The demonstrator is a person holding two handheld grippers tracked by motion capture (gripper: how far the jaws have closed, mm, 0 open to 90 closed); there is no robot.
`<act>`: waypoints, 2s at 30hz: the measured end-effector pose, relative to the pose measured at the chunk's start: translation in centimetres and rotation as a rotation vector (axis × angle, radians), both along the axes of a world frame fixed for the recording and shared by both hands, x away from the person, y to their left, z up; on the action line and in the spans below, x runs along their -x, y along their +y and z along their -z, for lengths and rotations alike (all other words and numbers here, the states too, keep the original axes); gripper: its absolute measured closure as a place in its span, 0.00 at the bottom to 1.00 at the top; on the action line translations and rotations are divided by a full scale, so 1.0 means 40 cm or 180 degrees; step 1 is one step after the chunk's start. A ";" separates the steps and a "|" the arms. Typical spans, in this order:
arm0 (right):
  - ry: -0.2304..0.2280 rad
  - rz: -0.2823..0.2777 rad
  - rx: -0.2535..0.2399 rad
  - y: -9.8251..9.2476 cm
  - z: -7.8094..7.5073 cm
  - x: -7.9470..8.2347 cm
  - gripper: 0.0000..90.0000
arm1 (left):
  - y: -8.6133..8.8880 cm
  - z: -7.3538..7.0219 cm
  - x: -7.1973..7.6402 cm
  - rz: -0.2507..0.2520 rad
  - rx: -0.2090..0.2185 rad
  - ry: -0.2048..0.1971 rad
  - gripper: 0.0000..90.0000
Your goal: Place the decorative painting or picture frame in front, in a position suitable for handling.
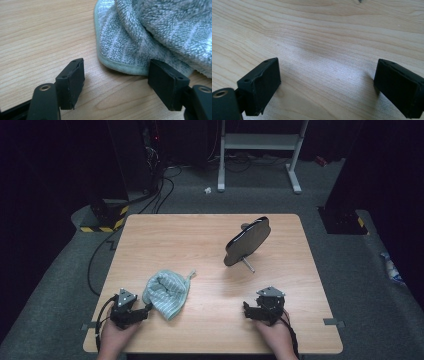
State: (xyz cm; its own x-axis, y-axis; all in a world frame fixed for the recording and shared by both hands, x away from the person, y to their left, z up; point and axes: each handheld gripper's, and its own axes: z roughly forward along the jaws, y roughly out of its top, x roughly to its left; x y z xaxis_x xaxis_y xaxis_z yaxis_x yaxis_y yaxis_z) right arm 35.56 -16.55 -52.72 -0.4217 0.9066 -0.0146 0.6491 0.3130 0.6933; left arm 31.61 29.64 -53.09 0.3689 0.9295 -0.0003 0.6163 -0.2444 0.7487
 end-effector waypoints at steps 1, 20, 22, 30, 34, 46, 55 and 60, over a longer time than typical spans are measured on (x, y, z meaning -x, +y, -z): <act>0.0000 -0.0010 0.0000 0.000 0.000 0.000 0.08 | 0.000 0.000 0.000 -0.0003 0.0001 -0.0001 0.33; -0.0010 -0.0122 -0.0050 -0.019 -0.014 -0.002 0.13 | -0.001 0.001 0.002 0.0024 -0.0020 0.0042 0.22; -0.0126 -0.0121 -0.0064 -0.028 -0.026 0.003 0.14 | -0.001 0.001 0.001 0.0044 -0.0006 0.0051 0.19; -0.0382 -0.0145 -0.0149 -0.046 -0.038 0.031 0.16 | -0.004 0.001 -0.001 0.0064 -0.0028 0.0064 0.17; -0.0396 -0.0195 -0.0143 -0.047 -0.034 0.033 0.16 | -0.004 0.002 -0.010 0.0106 -0.0042 0.0055 0.16; -0.0215 -0.0171 -0.0270 -0.034 -0.031 0.016 0.14 | 0.007 0.002 -0.025 0.0056 -0.0045 0.0062 0.16; -0.0377 -0.0100 -0.0441 -0.005 -0.056 0.011 0.24 | 0.008 0.002 -0.025 0.0034 -0.0031 0.0075 0.15; -0.0543 -0.0032 -0.0348 0.016 -0.071 -0.047 0.41 | 0.009 0.002 -0.026 0.0024 -0.0023 0.0071 0.16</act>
